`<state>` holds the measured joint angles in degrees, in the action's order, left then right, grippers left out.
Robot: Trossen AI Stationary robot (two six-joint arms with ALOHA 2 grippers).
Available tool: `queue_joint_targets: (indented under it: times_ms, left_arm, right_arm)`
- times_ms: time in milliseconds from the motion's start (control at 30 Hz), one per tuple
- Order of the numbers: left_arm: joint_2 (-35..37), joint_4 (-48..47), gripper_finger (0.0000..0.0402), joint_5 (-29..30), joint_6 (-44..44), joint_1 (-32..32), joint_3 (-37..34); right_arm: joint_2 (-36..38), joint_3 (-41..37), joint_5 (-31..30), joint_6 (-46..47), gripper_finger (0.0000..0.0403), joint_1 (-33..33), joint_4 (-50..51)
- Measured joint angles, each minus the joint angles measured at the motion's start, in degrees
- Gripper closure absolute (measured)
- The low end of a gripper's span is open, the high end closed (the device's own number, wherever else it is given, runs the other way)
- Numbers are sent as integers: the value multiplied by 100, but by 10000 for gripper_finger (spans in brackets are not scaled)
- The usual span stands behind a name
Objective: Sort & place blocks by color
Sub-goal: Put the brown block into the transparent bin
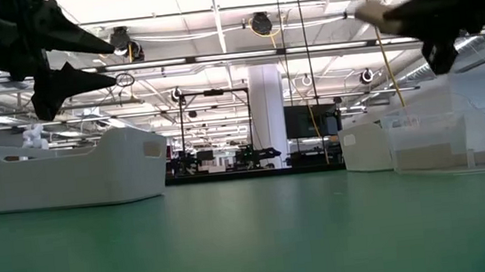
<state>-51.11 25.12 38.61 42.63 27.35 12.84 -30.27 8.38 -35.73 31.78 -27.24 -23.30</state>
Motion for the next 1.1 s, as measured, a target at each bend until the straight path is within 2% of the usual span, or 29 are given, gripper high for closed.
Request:
queue_joint_targets:
  times_ms: [100, 300, 400, 533, 633, 833, 1100]
  left_arm:
    - [0, 2, 174, 0, 2, 0, 0]
    - [0, 0, 174, -3, 6, 2, 0]
    - [0, 0, 174, -3, 5, 2, 0]
    - [0, 0, 174, -4, 7, 2, 0]
    - [0, 0, 174, -5, 5, 2, 0]
    - [0, -2, 174, -7, -65, 2, 0]
    - [0, 0, 174, -7, -37, 1, 0]
  right_arm:
    - [118, 0, -317, 364, 365, 0, 792]
    - [291, 93, -308, 1088, 365, 0, 2344]
    - [332, 386, -290, 1400, 365, 0, 3509]
    - [321, 872, 31, 1867, 365, 2, 5166]
    - [254, 1020, 439, 2142, 365, 14, 5940]
    - [34, 1002, 1030, 2594, 364, 17, 6510]
    - [3, 999, 1054, 2451, 287, 15, 6518]
